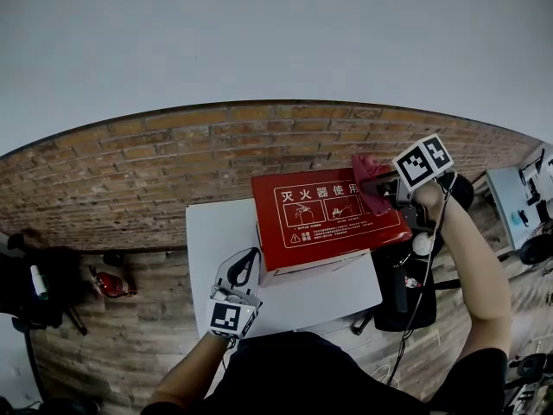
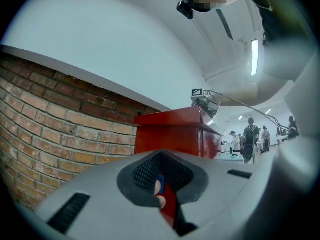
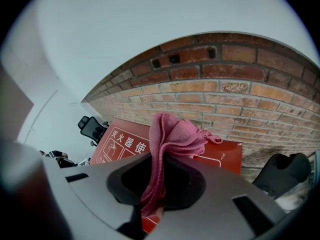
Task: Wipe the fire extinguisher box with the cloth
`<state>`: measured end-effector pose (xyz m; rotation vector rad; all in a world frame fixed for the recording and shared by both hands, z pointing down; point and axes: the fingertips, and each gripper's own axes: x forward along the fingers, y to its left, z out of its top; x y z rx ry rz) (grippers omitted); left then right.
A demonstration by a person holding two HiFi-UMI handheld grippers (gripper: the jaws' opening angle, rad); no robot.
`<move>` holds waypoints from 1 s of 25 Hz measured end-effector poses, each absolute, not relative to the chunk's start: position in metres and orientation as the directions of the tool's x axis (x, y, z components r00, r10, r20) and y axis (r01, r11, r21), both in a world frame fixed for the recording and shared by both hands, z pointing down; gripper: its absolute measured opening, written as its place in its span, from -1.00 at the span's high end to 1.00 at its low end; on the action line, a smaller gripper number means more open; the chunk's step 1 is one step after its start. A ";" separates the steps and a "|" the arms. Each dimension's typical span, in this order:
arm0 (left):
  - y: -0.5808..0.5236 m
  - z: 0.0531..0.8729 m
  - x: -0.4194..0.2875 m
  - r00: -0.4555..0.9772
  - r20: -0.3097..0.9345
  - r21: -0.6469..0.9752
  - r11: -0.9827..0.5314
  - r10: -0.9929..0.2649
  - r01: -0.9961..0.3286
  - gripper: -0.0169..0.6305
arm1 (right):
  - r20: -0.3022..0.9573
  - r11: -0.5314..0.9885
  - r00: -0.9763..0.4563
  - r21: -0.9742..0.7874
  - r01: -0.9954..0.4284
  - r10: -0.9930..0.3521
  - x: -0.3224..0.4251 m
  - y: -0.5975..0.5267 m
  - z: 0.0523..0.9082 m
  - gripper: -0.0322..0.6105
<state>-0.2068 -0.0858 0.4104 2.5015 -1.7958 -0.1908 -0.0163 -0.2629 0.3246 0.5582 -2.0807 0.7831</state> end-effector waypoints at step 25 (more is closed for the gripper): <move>-0.084 0.417 -0.203 0.336 -0.056 0.123 -0.341 -0.940 -0.932 0.86 | 0.752 0.712 -0.657 -0.438 -0.549 -0.043 -0.068 -0.238 0.323 0.71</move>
